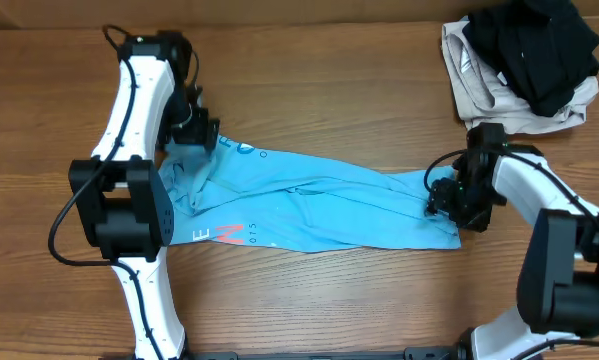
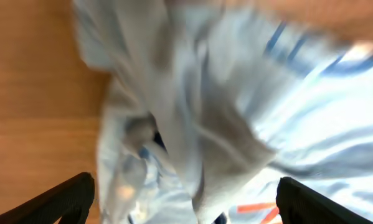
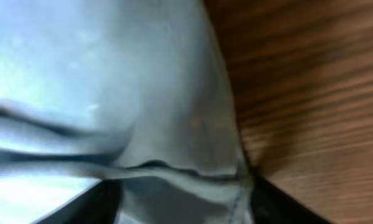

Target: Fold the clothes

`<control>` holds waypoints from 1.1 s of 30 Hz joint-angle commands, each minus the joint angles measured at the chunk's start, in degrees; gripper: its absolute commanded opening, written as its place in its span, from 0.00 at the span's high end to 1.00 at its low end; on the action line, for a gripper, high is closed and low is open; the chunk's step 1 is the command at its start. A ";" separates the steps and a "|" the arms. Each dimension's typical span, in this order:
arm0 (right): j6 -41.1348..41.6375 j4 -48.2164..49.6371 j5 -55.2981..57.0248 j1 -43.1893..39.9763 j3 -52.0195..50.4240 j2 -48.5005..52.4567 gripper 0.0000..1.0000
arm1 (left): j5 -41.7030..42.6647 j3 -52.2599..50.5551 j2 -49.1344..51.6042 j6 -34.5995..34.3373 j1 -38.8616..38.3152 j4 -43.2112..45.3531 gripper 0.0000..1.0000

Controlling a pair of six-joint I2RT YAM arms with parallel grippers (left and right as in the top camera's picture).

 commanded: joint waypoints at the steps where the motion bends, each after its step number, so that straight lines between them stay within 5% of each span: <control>1: 1.88 3.52 -1.01 -0.22 -4.26 1.75 0.62 | -0.33 6.97 -1.95 -2.47 0.39 0.26 0.05; 2: 2.67 4.04 -0.98 -0.22 -4.44 1.75 0.71 | -0.33 8.39 -1.95 -2.47 0.39 0.37 0.05; 3: 4.11 4.79 -1.01 -0.22 -4.35 1.75 0.92 | -0.35 10.49 -1.95 -2.43 0.39 0.85 0.06; 4: 5.05 5.22 -1.03 -0.31 -4.15 1.75 0.96 | -0.33 11.50 -1.95 -2.43 0.39 1.11 0.06; 18: 5.29 -8.13 -1.40 -16.59 11.28 1.64 0.96 | -2.16 12.44 -1.90 -2.67 4.22 4.48 0.00; 22: -0.61 -10.58 -8.37 -20.31 15.10 1.64 0.96 | -1.77 12.44 -1.90 -2.64 5.70 4.46 0.00; 33: -8.07 -17.55 -16.26 -12.70 21.03 -0.55 0.96 | 0.92 12.41 -1.90 -2.62 6.71 4.57 0.00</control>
